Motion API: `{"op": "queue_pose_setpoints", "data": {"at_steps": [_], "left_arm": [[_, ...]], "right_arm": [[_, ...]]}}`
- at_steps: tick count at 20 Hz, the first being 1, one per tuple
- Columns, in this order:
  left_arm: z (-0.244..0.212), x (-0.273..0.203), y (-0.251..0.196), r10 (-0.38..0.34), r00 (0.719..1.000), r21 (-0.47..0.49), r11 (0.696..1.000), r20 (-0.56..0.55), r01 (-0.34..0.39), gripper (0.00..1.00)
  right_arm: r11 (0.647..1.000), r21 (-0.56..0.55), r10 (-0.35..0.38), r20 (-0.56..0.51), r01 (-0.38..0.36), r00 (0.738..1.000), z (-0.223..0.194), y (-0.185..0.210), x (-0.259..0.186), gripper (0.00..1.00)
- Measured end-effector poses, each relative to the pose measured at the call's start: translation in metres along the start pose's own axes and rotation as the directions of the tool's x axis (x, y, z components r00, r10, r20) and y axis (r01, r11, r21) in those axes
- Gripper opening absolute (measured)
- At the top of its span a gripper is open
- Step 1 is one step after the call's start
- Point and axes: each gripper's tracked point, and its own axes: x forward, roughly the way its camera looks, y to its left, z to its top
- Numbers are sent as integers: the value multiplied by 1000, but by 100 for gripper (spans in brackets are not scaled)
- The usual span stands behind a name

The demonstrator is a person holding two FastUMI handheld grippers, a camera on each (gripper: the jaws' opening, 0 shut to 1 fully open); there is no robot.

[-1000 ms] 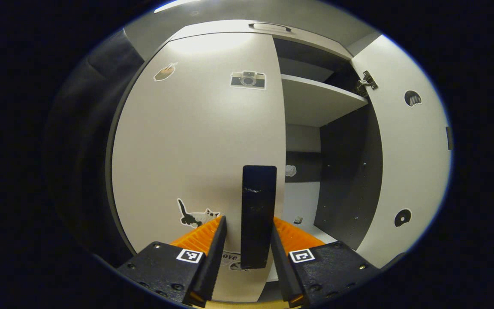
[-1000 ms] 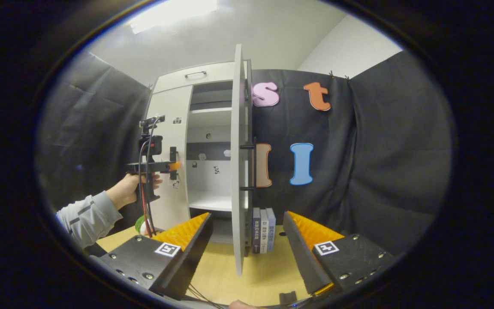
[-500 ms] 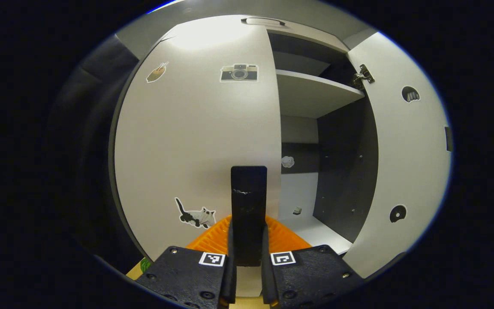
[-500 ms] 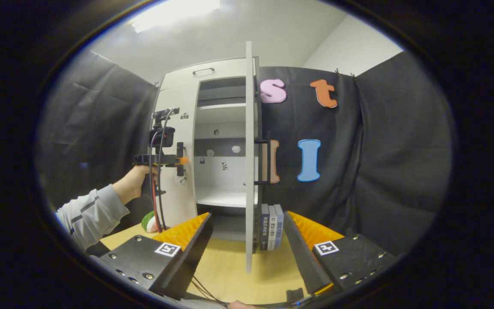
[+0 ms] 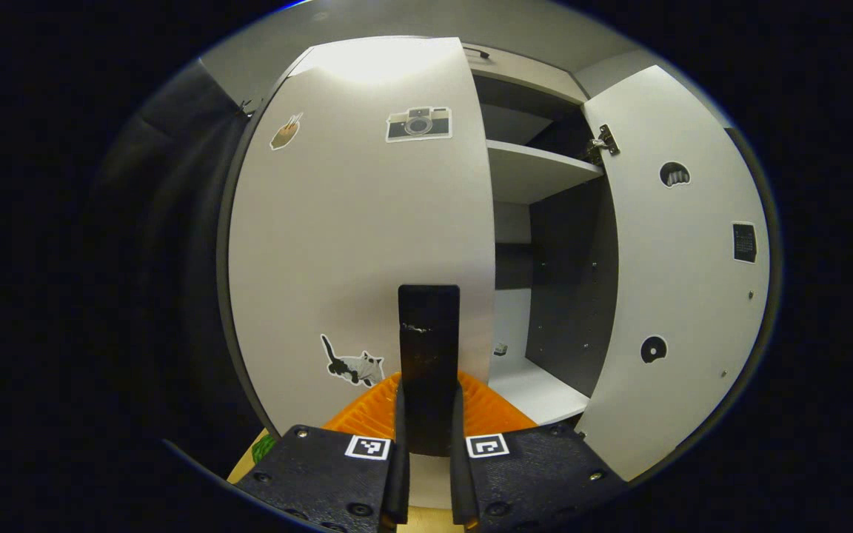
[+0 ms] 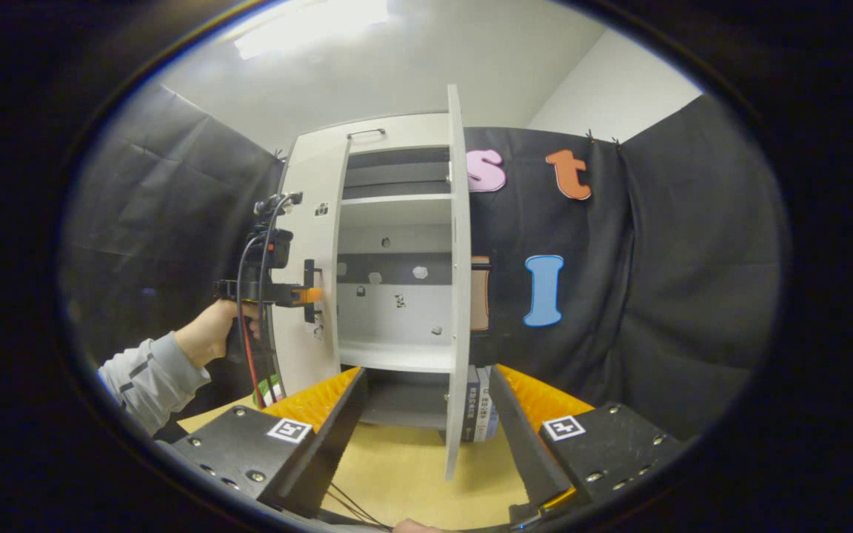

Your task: Open the right door of the double-door shoe cabinet with the right hand, and open the left door with the left hand.

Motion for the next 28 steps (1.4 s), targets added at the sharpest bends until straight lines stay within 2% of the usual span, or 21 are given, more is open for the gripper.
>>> {"op": "queue_pose_setpoints", "data": {"at_steps": [16,23,28], "left_arm": [[-3,-77,39,-10,1000,41,999,20,9,23],[-9,-102,67,24,999,46,999,37,-26,22],[-10,-119,94,63,997,48,997,42,-65,17]], "right_arm": [[1000,17,18,-20,-18,1000,-10,38,7,97],[1000,8,18,-36,-18,999,-15,50,11,98],[1000,23,21,-40,-20,999,-19,63,18,98]]}}
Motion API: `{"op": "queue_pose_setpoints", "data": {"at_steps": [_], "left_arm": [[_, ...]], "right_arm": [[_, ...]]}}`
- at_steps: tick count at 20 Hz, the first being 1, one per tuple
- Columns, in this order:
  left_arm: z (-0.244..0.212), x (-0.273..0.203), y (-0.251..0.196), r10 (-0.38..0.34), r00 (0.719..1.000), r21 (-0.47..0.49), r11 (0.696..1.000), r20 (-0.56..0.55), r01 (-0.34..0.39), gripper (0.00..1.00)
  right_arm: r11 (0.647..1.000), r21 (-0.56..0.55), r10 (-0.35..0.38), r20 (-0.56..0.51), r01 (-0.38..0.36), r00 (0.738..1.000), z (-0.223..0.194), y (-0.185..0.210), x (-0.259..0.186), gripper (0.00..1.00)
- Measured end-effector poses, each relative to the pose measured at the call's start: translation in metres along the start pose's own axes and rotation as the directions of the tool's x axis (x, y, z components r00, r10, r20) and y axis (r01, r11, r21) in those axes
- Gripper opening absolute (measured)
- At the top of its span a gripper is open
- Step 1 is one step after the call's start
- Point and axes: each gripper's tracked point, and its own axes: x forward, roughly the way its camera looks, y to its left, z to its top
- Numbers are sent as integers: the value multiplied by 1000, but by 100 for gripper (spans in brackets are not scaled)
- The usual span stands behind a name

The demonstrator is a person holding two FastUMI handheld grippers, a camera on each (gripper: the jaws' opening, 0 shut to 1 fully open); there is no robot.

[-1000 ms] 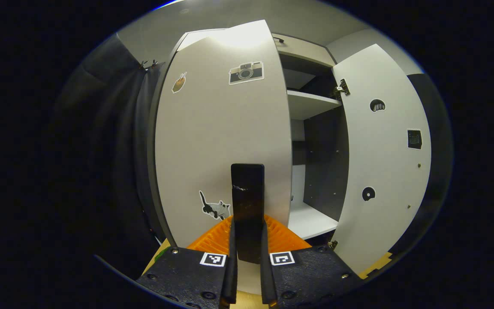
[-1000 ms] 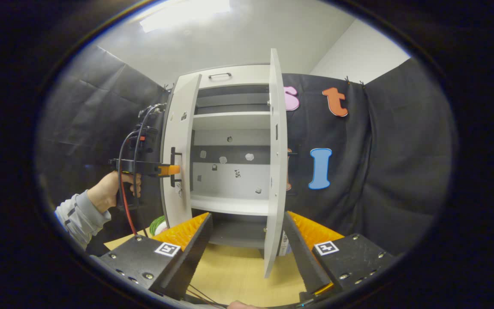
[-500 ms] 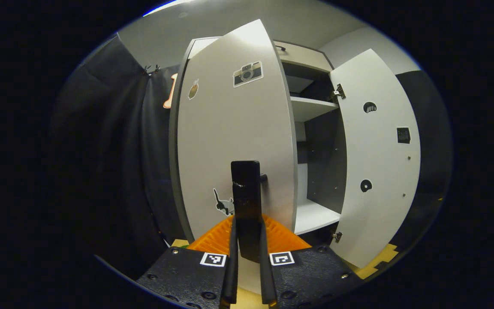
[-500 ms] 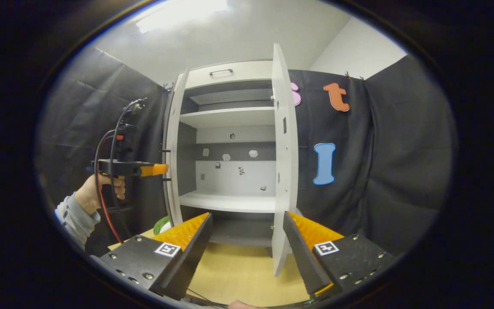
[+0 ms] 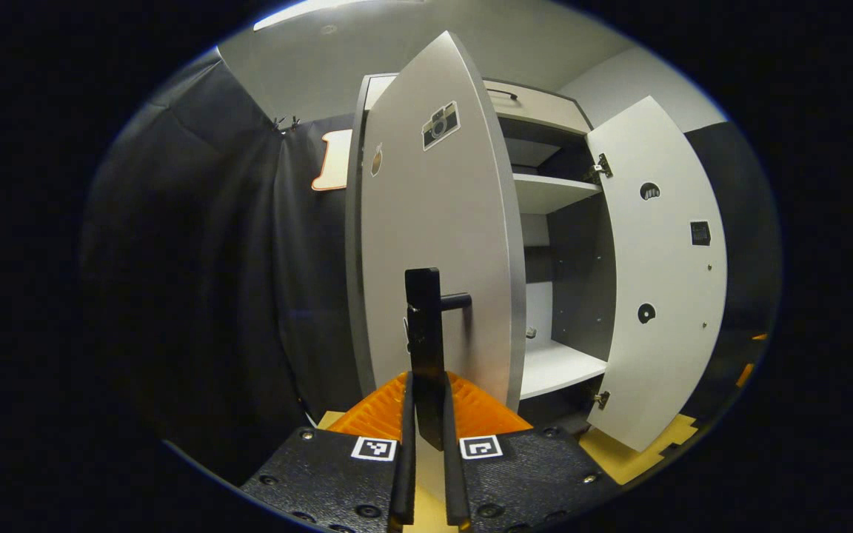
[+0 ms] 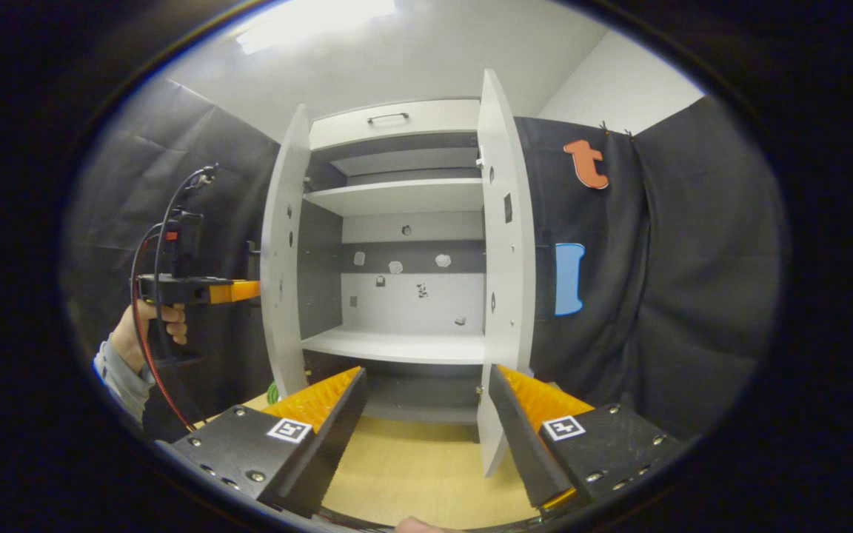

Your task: Open the right door of the double-door shoe cabinet with the right hand, and open the left door with the left hand.

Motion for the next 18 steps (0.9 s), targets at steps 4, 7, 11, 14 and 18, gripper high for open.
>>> {"op": "queue_pose_setpoints", "data": {"at_steps": [4,7,11,14,18], "left_arm": [[-1,-11,23,12,1000,-17,1000,-3,-12,15],[-3,-15,39,27,1000,-35,999,-6,-27,12],[-4,-17,74,102,995,-18,995,4,-101,5],[-6,-17,97,119,993,-53,991,-1,-119,0],[-8,-18,101,73,997,-86,994,-10,-74,0]], "right_arm": [[1000,14,-4,-1,4,1000,0,7,9,98],[1000,4,6,-7,-6,1000,-3,17,11,98],[1000,-12,24,-13,-24,1000,-7,30,13,97],[999,-21,29,-18,-29,999,-7,36,15,98],[999,-19,33,-20,-33,999,-8,41,16,98]]}}
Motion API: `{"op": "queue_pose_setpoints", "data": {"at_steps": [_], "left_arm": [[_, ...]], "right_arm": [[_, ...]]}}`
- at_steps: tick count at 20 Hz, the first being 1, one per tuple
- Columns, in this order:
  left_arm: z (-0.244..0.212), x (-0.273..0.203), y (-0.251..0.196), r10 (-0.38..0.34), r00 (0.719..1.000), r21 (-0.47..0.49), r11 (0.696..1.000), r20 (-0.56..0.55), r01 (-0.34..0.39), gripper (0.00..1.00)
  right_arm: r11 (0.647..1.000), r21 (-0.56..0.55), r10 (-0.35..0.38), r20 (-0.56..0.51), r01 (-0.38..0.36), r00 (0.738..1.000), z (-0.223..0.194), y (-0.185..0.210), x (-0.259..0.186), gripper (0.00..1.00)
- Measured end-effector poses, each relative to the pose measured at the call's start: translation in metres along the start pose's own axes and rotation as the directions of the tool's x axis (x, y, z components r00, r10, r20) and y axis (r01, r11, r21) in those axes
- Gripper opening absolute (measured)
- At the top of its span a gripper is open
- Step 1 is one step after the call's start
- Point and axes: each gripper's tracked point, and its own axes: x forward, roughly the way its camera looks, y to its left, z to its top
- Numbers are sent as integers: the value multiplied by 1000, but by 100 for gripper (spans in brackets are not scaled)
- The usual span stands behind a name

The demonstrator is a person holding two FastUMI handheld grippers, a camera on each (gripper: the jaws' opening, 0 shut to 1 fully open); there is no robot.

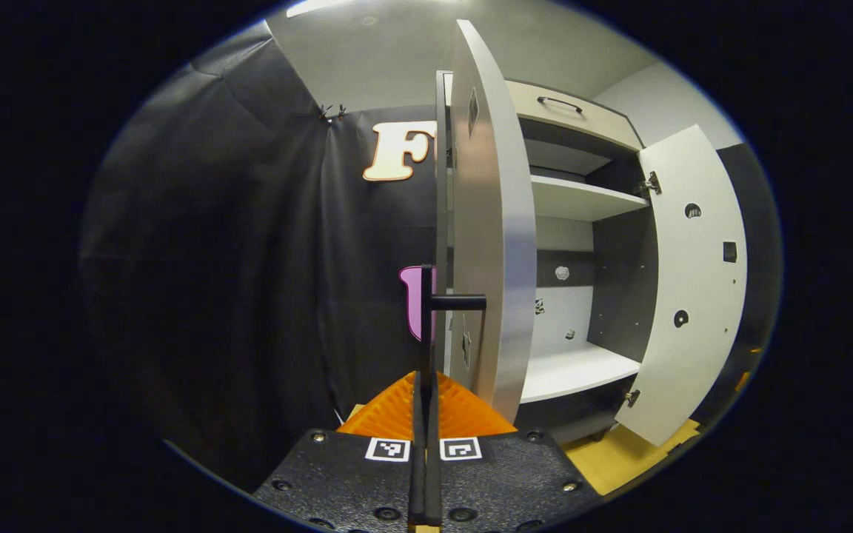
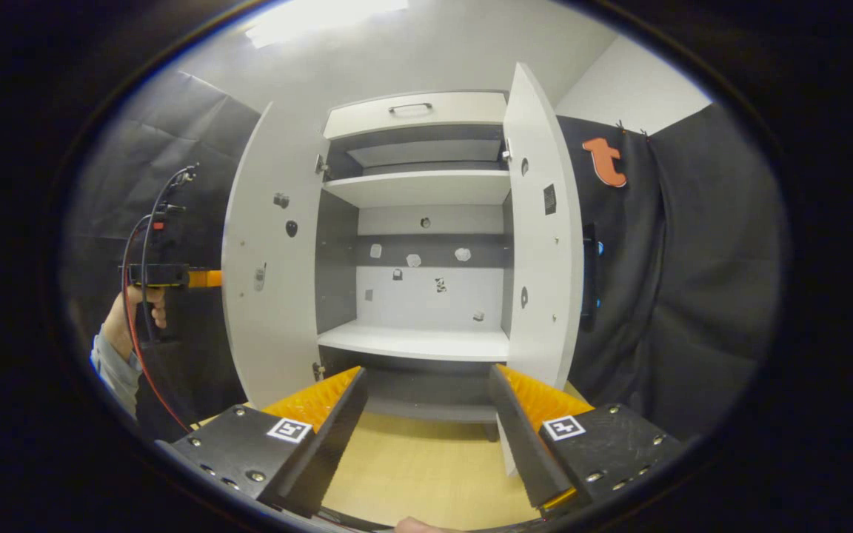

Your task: Open the right door of the double-door shoe cabinet with the right hand, and open the left door with the left hand.

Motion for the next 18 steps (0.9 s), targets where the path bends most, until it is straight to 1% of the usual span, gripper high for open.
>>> {"op": "queue_pose_setpoints", "data": {"at_steps": [3,5,6,8,10,12,14,15,16,17,18], "left_arm": [[-2,0,0,14,1000,12,1000,-5,-14,1],[-1,1,-1,8,1000,12,1000,1,-8,1],[-1,0,0,8,1000,6,1000,8,-8,3],[-2,-1,1,6,1000,-9,1000,14,-6,4],[-2,-5,8,31,999,-9,999,29,-31,9],[0,-11,18,69,996,9,998,51,-69,30],[3,-21,21,84,995,8,996,57,-85,52],[0,-29,22,91,995,17,996,49,-92,59],[-2,-36,23,95,994,25,995,46,-97,75],[-1,-42,21,95,995,34,995,44,-96,74],[-1,-49,18,90,995,39,995,50,-92,86]], "right_arm": [[1000,0,2,2,-2,1000,0,3,0,98],[1000,0,1,4,-1,1000,-1,2,0,98],[1000,3,2,3,-2,1000,-2,2,0,98],[1000,11,1,1,-1,1000,-3,-1,1,98],[1000,17,-3,0,3,1000,-5,-4,2,98],[1000,18,-10,-1,10,1000,-8,-6,4,98],[1000,24,-16,-6,16,1000,-10,-8,7,98],[1000,27,-12,-9,12,1000,-13,-6,8,98],[1000,28,-9,-11,9,1000,-14,-4,9,98],[1000,27,-9,-12,9,1000,-14,-4,9,98],[1000,25,-9,-13,10,1000,-14,-4,9,98]]}}
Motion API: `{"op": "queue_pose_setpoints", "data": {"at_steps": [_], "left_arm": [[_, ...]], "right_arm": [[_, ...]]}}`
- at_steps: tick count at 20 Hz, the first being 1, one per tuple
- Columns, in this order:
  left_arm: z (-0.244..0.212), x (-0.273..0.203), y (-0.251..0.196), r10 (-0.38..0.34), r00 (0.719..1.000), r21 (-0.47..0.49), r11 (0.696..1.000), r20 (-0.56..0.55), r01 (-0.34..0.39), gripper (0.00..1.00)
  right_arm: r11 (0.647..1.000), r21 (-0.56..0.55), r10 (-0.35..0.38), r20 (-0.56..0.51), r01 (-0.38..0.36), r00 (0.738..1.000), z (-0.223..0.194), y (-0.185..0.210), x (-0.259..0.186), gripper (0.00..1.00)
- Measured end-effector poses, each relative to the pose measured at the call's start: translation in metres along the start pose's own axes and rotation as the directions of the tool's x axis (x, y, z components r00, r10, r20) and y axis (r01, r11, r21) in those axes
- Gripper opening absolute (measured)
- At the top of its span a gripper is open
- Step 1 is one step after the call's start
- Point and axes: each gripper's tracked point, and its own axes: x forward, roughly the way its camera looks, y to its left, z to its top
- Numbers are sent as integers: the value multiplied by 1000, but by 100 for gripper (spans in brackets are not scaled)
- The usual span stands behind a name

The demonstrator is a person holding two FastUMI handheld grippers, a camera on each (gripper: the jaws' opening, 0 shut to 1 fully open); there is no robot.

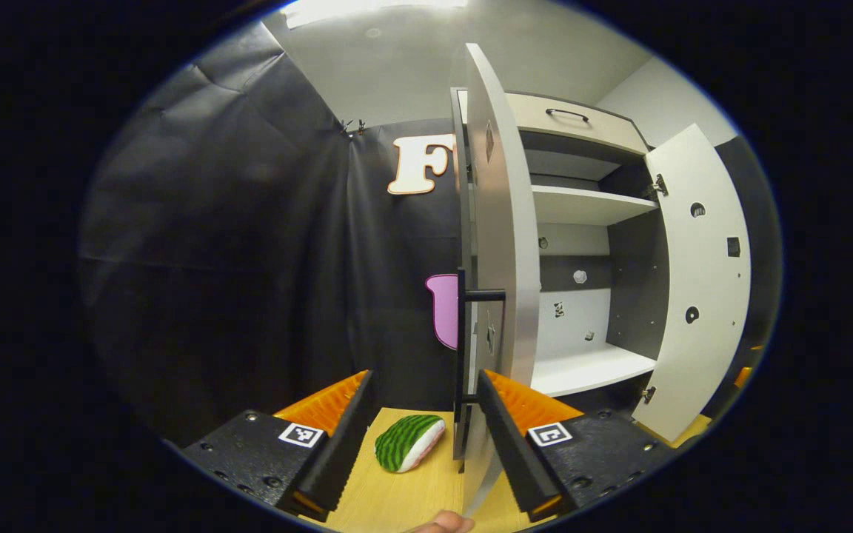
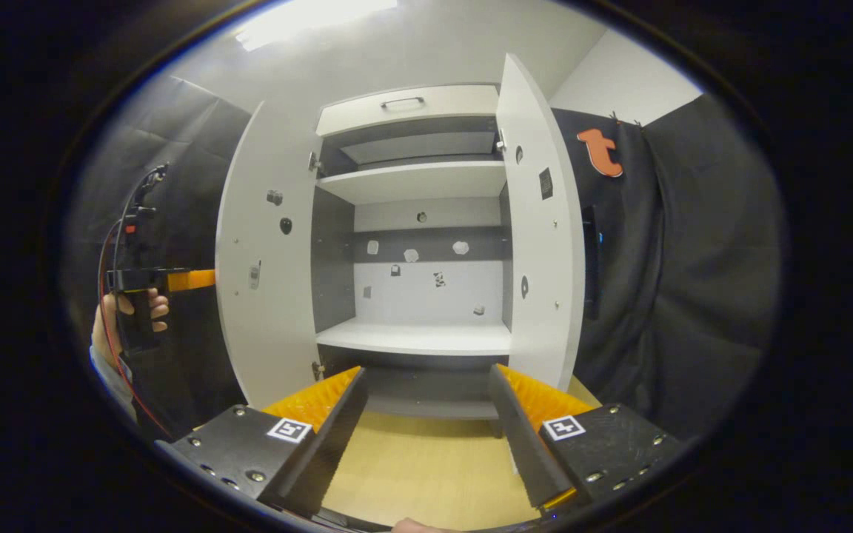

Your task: Open the right door of the double-door shoe cabinet with the right hand, and open the left door with the left hand.

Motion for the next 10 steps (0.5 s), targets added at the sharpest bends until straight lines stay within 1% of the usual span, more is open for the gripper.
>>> {"op": "queue_pose_setpoints", "data": {"at_steps": [1,2,3,6,10], "left_arm": [[2,-6,2,6,1000,1,1000,7,-6,92],[2,-12,5,21,1000,3,1000,8,-21,100],[0,-16,6,37,999,-4,999,1,-37,98],[-1,-34,6,63,998,-10,998,-3,-63,99],[0,-52,-9,54,998,-22,998,20,-54,99]], "right_arm": [[1000,1,0,0,0,1000,-1,1,0,98],[1000,3,-1,0,1,1000,0,2,0,98],[1000,2,1,1,-1,1000,1,3,-1,97],[1000,-1,4,11,-4,1000,5,5,-4,98],[1000,2,5,16,-5,1000,6,7,-9,98]]}}
